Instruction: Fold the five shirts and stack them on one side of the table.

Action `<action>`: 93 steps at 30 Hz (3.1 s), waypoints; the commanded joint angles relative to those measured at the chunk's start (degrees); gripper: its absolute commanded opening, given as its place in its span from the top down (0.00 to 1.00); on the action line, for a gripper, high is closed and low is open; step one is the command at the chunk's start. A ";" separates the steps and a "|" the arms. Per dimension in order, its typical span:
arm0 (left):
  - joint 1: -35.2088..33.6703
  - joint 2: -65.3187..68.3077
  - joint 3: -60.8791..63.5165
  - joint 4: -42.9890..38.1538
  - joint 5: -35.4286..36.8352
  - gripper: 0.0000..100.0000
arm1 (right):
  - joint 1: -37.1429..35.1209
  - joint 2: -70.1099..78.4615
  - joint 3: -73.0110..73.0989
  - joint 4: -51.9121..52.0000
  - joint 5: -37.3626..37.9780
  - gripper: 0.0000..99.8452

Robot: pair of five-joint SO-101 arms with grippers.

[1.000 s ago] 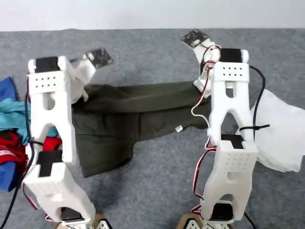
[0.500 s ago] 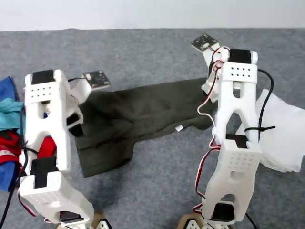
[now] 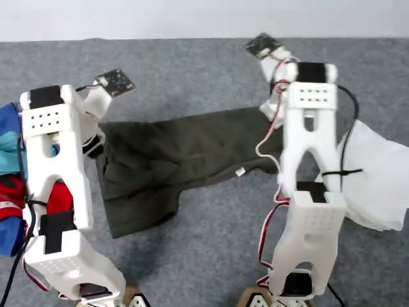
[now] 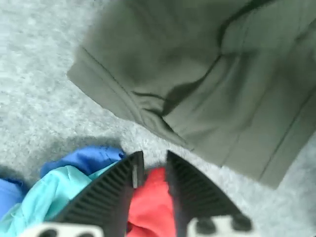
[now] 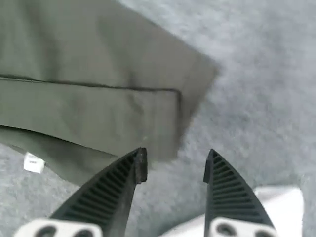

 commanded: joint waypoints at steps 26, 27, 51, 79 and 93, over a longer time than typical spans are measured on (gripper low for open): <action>11.25 26.55 -2.95 -0.09 1.14 0.91 | 3.21 8.66 -0.62 -4.44 -0.70 0.75; 11.43 26.55 -3.47 0.00 1.14 0.95 | 3.30 8.66 -0.62 -4.53 -0.70 0.75; 12.40 27.08 -11.12 4.57 1.41 0.99 | -0.84 16.31 -0.62 -8.48 -2.20 0.83; 10.73 10.81 -17.10 4.66 5.01 0.99 | 0.92 11.56 -0.70 -10.07 -2.64 0.91; 10.81 10.81 -14.20 4.66 5.01 0.99 | -2.15 11.21 -0.70 -9.63 -6.42 0.87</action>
